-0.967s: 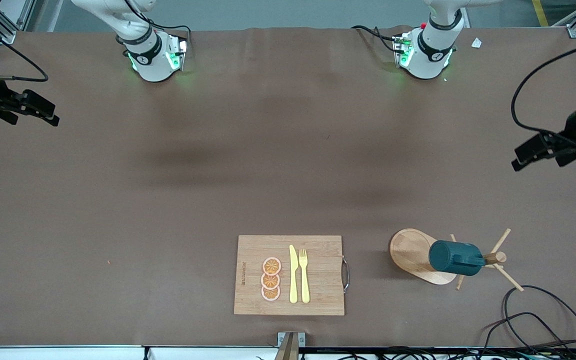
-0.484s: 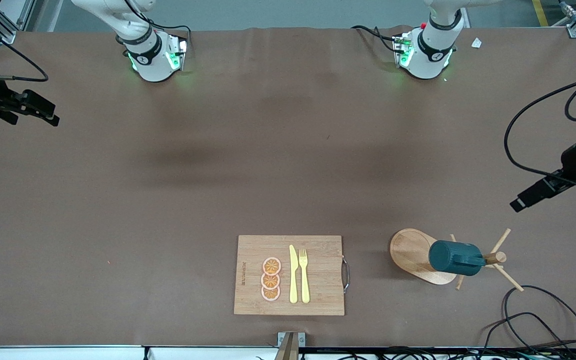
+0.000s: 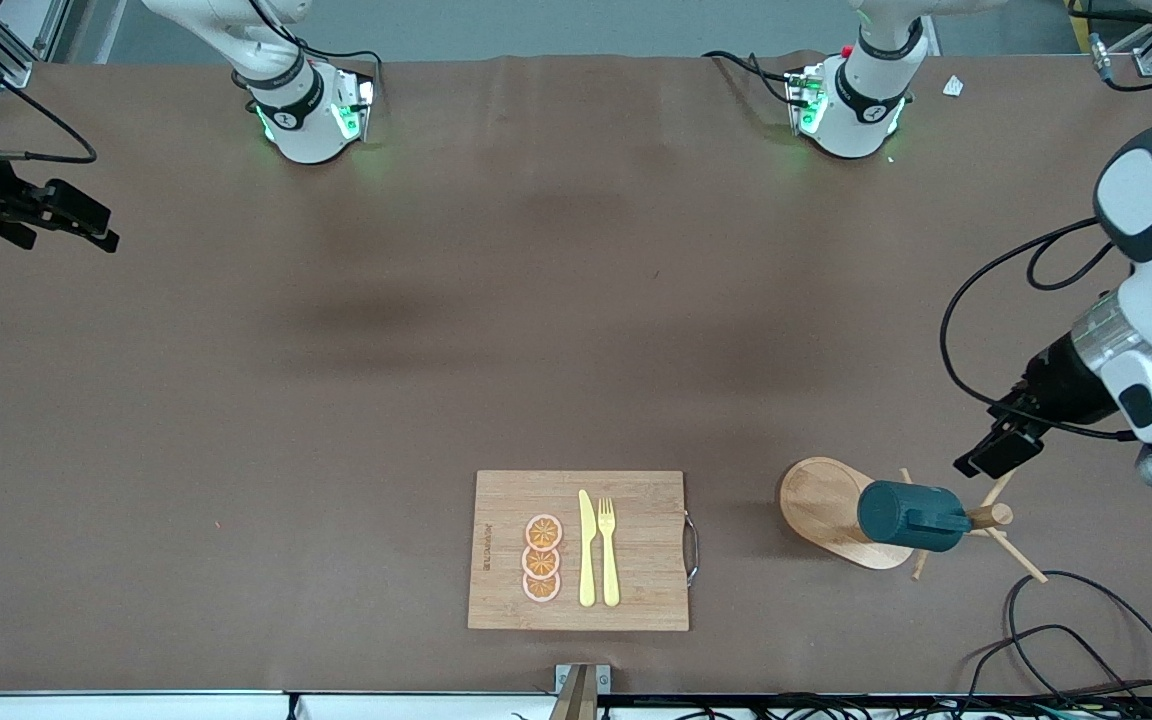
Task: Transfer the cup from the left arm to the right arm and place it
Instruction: 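Reach the left gripper toward the teal mug on the wooden stand, then close the left gripper on the teal mug's rim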
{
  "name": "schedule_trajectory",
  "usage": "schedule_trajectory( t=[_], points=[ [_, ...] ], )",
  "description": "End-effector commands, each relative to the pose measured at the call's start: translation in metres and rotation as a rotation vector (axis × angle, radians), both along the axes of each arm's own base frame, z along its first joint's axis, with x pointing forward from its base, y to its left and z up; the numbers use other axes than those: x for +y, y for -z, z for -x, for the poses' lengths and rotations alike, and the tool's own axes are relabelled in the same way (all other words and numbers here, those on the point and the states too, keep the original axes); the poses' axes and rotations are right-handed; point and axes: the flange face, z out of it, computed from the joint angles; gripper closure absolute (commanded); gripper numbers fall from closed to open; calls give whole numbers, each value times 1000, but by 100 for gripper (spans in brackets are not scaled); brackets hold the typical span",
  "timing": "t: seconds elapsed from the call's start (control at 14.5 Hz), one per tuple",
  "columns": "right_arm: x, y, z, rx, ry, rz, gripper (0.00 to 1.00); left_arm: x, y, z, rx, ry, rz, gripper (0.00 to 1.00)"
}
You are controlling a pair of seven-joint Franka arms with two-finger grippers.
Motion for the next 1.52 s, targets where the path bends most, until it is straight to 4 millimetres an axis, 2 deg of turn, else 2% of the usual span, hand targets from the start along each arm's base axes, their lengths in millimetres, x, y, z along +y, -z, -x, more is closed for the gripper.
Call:
schedule_trajectory(
  t=[0.0, 0.21, 0.48, 0.62, 0.83, 1.11, 1.45],
  points=[
    [2, -3, -1, 3, 5, -7, 0, 6, 11, -7, 20, -151, 81, 0],
    [2, -3, -1, 2, 5, -9, 0, 8, 30, -20, 43, -301, 204, 0],
    [2, -3, -1, 2, 5, -9, 0, 15, 65, -34, 52, -337, 227, 0],
    [2, -3, -1, 2, 5, -9, 0, 25, 66, -45, 41, -332, 232, 0],
    [2, -3, -1, 2, 5, -9, 0, 34, 71, -48, 45, -348, 238, 0],
    [1, -3, -1, 2, 7, -9, 0, 28, 91, -57, 67, -352, 246, 0],
    [1, -2, -1, 5, 6, -9, 0, 25, 117, -71, 98, -437, 271, 0]
  ],
)
